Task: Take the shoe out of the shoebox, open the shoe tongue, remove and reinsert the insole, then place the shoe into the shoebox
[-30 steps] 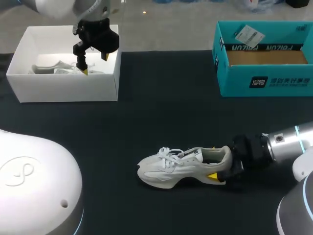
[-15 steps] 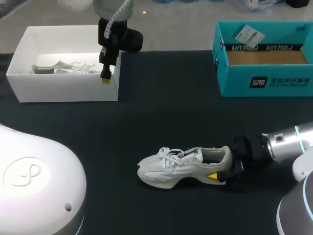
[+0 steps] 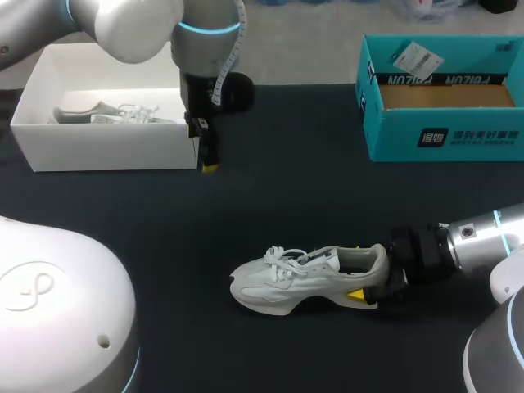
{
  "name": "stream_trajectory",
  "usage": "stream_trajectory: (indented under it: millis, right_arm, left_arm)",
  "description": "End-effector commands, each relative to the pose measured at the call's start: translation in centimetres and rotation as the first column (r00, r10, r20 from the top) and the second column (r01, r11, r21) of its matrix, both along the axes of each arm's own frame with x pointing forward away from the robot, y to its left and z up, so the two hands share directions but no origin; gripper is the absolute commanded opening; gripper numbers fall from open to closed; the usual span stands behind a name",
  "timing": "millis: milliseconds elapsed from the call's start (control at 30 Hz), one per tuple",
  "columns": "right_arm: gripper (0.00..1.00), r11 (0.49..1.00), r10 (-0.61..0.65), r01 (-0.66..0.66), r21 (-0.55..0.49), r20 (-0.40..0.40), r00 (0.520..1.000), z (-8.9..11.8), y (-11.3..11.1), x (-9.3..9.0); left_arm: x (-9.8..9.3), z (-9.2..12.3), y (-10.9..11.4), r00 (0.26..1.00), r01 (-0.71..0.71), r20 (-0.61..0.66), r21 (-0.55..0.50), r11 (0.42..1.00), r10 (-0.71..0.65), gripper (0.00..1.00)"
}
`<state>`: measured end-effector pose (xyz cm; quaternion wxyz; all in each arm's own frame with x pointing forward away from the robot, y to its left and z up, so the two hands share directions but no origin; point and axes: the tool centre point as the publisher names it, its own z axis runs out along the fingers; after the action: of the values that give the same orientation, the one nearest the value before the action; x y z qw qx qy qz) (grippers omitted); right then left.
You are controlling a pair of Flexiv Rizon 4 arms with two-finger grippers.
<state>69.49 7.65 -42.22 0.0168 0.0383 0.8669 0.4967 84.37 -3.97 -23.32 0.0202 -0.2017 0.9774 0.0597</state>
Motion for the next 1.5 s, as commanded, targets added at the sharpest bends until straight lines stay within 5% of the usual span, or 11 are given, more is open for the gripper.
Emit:
stream_trajectory:
  millis: [33,267,333,500,533,800,1067,1500]
  right_arm:
    - [0.0,1.0,-0.003,0.003,-0.003,0.001,1.0,-0.9,0.5,0.3]
    - [0.0,1.0,-0.003,0.003,-0.003,0.001,1.0,-0.9,0.5,0.3]
    - [0.0,1.0,-0.003,0.003,-0.003,0.001,1.0,-0.9,0.5,0.3]
    - [0.0,1.0,-0.003,0.003,-0.003,0.001,1.0,-0.9,0.5,0.3]
    - [0.0,1.0,-0.003,0.003,-0.003,0.001,1.0,-0.9,0.5,0.3]
    - [0.0,1.0,-0.003,0.003,-0.003,0.001,1.0,-0.9,0.5,0.3]
    - [0.0,1.0,-0.003,0.003,-0.003,0.001,1.0,-0.9,0.5,0.3]
    - [0.0,1.0,-0.003,0.003,-0.003,0.001,1.0,-0.9,0.5,0.3]
  left_arm:
    - [-0.3,-0.1,0.5,0.858,-0.502,0.052,-0.124,0.856,0.511,1.0]
    - [-0.3,-0.1,0.5,0.858,-0.502,0.052,-0.124,0.856,0.511,1.0]
    - [0.8,0.6,1.5,0.714,-0.682,0.047,-0.18,0.709,0.698,1.0]
    - [-1.5,1.6,1.1,0.488,-0.817,0.225,-0.222,0.532,0.843,1.0]
    - [-2.1,1.6,1.1,0.444,-0.845,0.171,-0.249,0.474,0.88,1.0]
    - [-6.5,1.0,-1.3,0.256,-0.908,0.145,-0.303,0.289,0.956,1.0]
    - [-9.9,0.0,-4.9,0.261,-0.896,0.032,-0.365,0.254,0.965,1.0]
    - [-12.0,-3.8,-11.0,0.521,-0.827,-0.043,-0.271,0.492,0.852,1.0]
